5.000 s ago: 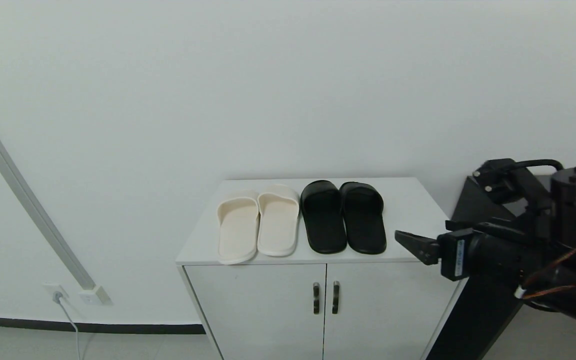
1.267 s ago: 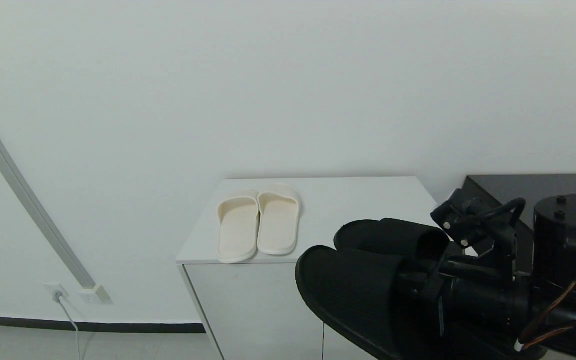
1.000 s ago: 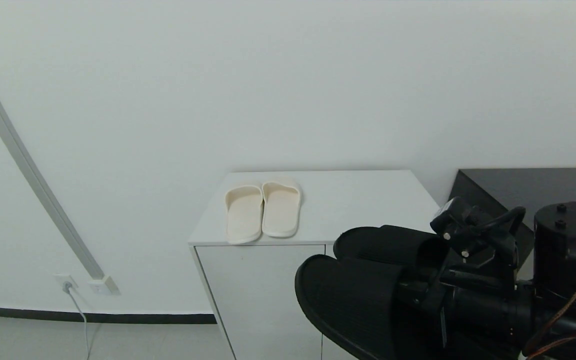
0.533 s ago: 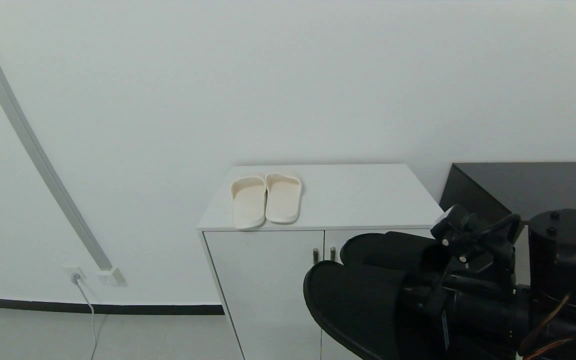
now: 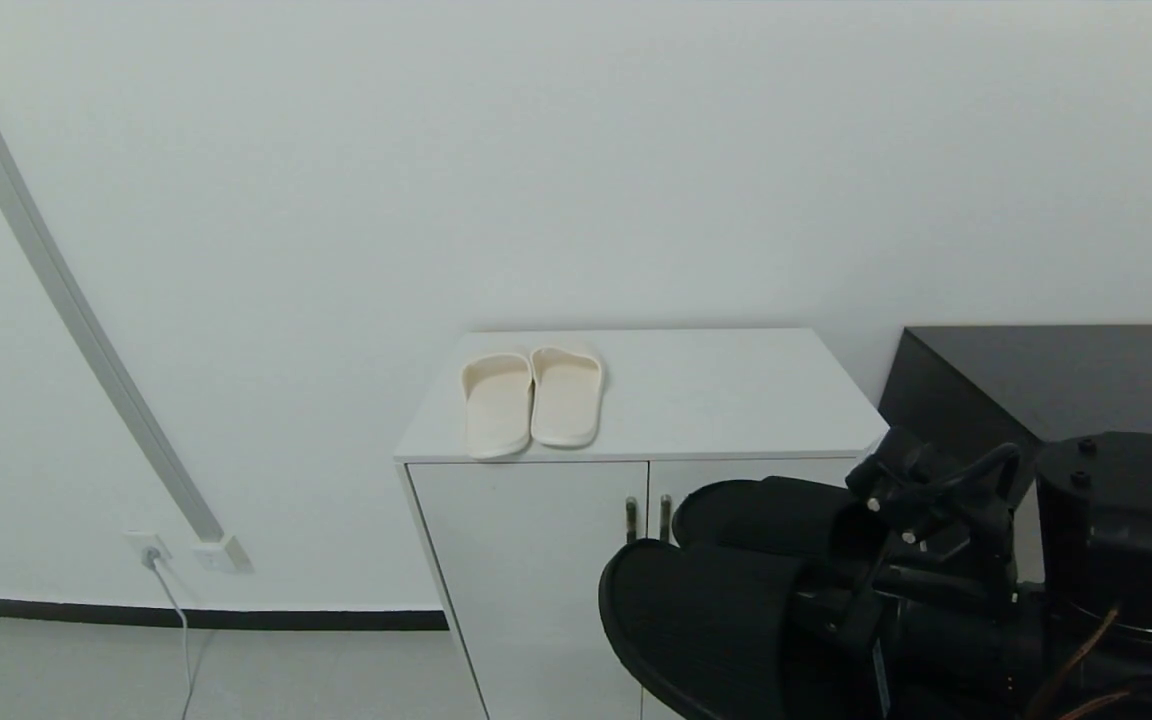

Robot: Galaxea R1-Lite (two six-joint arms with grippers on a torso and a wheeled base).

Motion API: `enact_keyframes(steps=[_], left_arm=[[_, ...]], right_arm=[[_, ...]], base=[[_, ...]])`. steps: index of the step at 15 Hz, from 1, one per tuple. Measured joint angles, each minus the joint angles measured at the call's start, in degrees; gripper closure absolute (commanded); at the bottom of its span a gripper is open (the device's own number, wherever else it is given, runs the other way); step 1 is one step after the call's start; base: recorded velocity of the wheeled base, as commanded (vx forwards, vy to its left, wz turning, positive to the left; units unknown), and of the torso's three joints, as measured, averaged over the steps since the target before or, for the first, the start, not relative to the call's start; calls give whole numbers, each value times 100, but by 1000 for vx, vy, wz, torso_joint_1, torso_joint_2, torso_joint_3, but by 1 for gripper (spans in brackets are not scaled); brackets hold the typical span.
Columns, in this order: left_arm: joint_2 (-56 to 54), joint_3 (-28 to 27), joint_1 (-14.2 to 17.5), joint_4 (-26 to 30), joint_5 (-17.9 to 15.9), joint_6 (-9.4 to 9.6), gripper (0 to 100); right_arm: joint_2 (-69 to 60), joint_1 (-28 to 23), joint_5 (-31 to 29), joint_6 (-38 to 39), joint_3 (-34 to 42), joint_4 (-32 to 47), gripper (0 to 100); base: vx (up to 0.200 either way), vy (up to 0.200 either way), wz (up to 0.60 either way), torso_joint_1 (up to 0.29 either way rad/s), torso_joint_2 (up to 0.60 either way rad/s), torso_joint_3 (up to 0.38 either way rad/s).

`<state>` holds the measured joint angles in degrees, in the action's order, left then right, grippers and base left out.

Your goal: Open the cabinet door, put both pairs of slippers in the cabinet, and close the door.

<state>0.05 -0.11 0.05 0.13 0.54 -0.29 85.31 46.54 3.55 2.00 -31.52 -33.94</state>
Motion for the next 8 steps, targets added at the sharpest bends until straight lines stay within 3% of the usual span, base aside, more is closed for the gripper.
enact_keyframes(steps=[2, 3, 8], left_arm=[[0, -2, 2, 7, -5, -2, 100], [2, -2, 5, 11, -10, -2, 0], [5, -10, 0, 16, -11, 5, 0]], right_arm=[[20, 6, -2, 0, 18, 2, 100], [22, 9, -2, 0, 27, 4, 100], [35, 21, 9, -48, 79, 4, 100]], base=[[0, 0, 0, -164, 398, 227], [0, 0, 0, -203, 510, 286], [0, 0, 0, -222, 543, 312]])
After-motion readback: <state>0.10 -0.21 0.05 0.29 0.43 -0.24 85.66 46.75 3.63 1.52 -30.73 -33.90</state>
